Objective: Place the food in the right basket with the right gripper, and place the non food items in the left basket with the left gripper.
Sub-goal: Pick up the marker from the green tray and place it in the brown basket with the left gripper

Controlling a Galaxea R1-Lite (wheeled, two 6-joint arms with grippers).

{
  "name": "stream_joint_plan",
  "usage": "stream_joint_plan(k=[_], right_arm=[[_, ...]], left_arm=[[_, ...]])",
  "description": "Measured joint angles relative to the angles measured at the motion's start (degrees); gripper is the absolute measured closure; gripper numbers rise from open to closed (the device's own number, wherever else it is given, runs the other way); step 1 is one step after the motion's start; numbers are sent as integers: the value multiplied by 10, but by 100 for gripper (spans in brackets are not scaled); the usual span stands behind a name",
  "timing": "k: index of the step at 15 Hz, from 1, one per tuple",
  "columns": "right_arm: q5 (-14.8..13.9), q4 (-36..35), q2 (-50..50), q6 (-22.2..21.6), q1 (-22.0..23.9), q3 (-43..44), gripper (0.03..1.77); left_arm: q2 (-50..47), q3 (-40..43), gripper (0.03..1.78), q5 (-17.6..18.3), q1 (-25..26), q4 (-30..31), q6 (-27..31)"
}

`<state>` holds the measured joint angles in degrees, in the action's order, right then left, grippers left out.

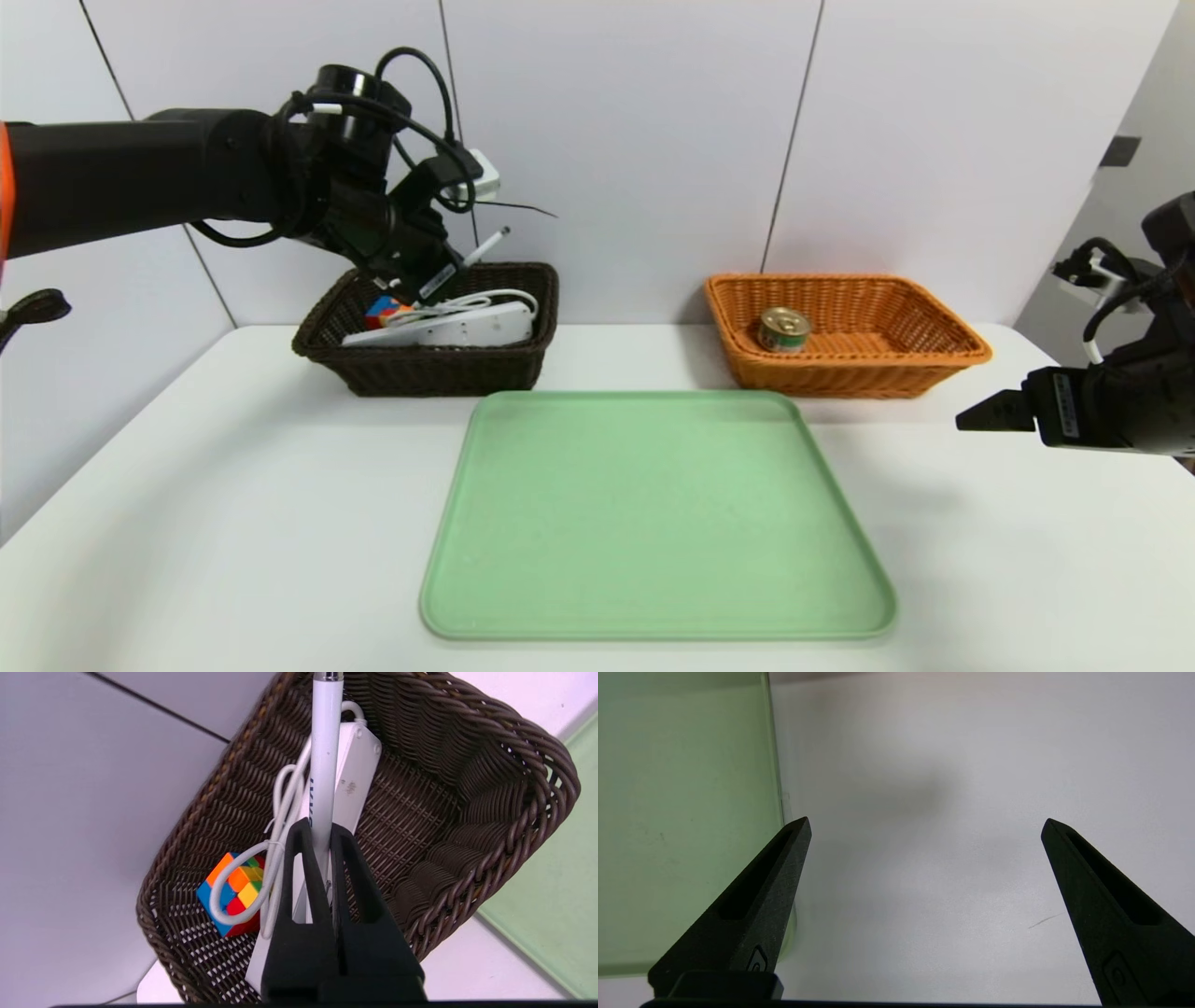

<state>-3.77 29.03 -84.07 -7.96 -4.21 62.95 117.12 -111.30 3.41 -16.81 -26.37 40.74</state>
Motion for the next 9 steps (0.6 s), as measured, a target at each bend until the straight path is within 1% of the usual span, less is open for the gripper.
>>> stream_joint_plan(k=[6, 9], right_arm=[[0, 0, -6, 2, -1, 2, 9], [0, 0, -8, 2, -1, 2, 9]], left_arm=[[32, 0, 175, 2, 2, -1, 30], [45, 0, 175, 2, 2, 0, 36]])
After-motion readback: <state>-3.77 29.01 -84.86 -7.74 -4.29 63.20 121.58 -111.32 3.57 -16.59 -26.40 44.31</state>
